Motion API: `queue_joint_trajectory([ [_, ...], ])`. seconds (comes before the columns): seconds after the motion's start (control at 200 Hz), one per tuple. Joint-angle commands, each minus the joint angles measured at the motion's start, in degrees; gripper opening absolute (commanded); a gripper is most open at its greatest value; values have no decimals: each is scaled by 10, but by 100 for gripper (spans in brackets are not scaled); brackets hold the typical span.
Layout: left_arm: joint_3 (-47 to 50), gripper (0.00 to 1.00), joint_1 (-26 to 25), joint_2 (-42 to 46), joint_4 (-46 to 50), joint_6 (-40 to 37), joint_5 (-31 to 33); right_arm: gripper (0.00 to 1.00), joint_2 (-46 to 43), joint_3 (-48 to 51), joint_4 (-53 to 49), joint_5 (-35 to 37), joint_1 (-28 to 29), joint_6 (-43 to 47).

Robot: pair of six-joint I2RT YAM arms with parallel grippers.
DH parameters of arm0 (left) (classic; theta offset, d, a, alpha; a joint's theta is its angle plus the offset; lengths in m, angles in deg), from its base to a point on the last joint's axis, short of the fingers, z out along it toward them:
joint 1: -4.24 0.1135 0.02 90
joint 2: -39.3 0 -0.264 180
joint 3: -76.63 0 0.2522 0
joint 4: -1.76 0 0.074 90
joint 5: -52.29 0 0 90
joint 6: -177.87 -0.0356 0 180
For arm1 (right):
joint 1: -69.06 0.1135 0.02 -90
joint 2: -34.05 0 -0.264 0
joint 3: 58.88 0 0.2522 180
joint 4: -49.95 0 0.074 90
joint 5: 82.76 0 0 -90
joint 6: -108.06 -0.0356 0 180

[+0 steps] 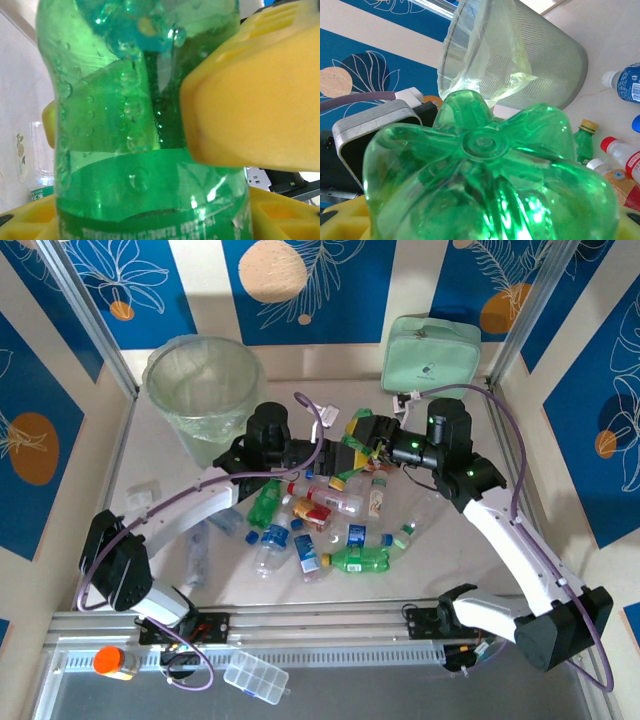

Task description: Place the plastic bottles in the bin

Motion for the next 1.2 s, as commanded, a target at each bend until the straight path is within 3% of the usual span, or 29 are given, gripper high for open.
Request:
queue_joint_trajectory([
  [0.0,-19,51,1,1,-8,-15,0,56,-4,-26,-25,-17,6,22],
  [0.11,-15,46,6,9,4,-17,8,82,-14,-49,-78,5,5,56],
  [0.17,-13,45,11,18,22,-23,21,90,-26,-60,-102,17,-1,71],
  [0.35,-5,39,51,71,104,-68,100,90,-52,-109,-198,38,-23,120],
  [0.59,-54,32,131,106,224,-143,241,87,-72,-138,-285,11,-70,158],
  [0.685,-106,27,160,101,294,-171,344,86,-73,-149,-334,61,-70,170],
  [0.855,-209,28,202,52,415,-202,526,85,-71,-160,-372,92,-69,181],
  [1.025,-277,24,260,-18,417,-178,550,83,-75,-151,-410,152,-64,163],
  [1.195,-386,22,293,-115,503,-140,601,80,-62,-160,-454,178,-63,155],
])
